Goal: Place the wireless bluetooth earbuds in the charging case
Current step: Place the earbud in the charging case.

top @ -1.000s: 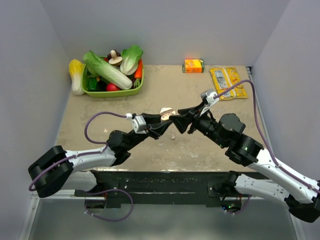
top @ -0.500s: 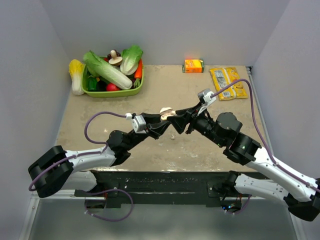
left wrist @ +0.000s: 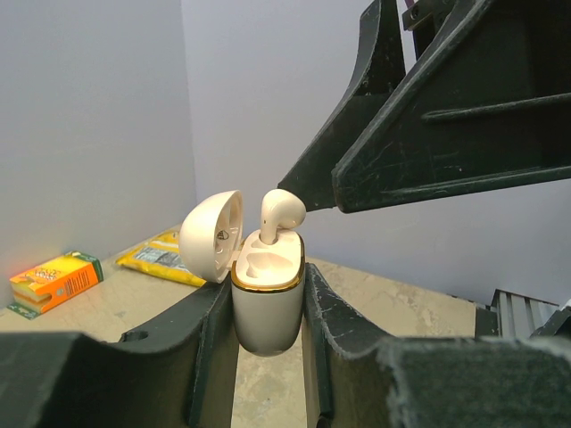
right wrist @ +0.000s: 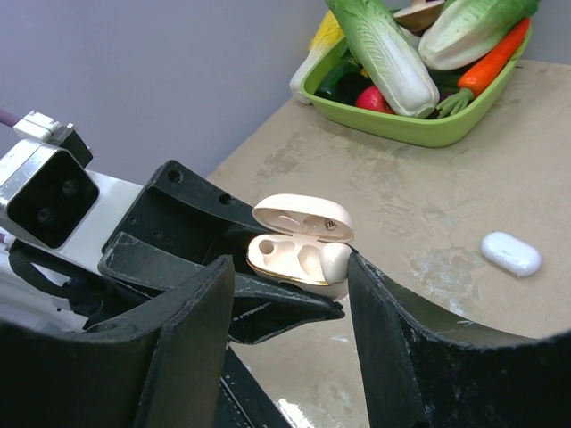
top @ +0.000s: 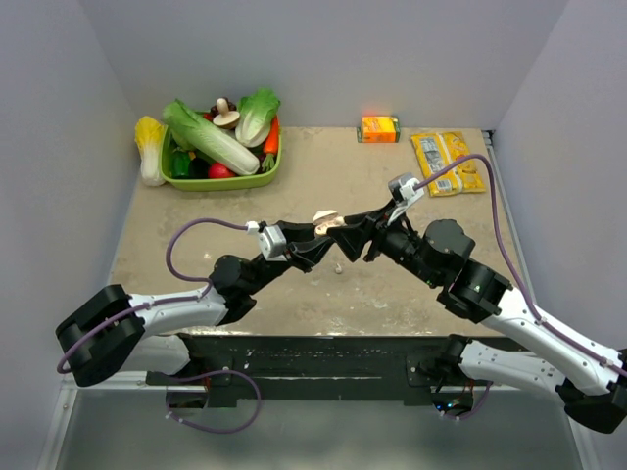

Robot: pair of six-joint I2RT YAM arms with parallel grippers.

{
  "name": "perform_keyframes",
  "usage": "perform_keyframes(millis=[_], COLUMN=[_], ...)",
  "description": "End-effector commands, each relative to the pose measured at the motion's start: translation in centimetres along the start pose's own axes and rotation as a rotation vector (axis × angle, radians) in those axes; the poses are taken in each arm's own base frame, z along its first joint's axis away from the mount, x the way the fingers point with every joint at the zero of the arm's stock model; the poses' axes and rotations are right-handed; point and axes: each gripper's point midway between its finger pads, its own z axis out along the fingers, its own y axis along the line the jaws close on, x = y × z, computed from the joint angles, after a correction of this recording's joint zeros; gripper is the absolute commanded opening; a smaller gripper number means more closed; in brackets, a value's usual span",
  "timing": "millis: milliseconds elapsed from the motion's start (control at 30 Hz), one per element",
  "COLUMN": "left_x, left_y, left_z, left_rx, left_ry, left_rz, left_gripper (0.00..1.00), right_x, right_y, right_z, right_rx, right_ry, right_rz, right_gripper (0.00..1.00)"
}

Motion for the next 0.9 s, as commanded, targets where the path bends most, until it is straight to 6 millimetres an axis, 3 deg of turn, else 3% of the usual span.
perform_keyframes(millis=[0,733,867], left_x=[-8.6,-8.2,-8.0], left_y=[-0.4,-0.2,-0.2], left_z=[0.6,0.6,0.5], left_rx=[0.021,0.009,0.006], left_ry=[-0.338,-0.339,-0.336], left_rz=[0.063,0.066,0.065], left_gripper=[0.00,0.00,0.00], right_x=[-2.4,-2.6,-3.6], right_y=[2.9,4.1,3.9], right_z=[-0.1,-0.2,-0.8], right_rx=[-0.113,-0.162,-0.148], right_ry=[-0.047,-0.047,-0.082], right_rz=[0.044,0.101,0.084], right_gripper=[0.57,0.59,0.59])
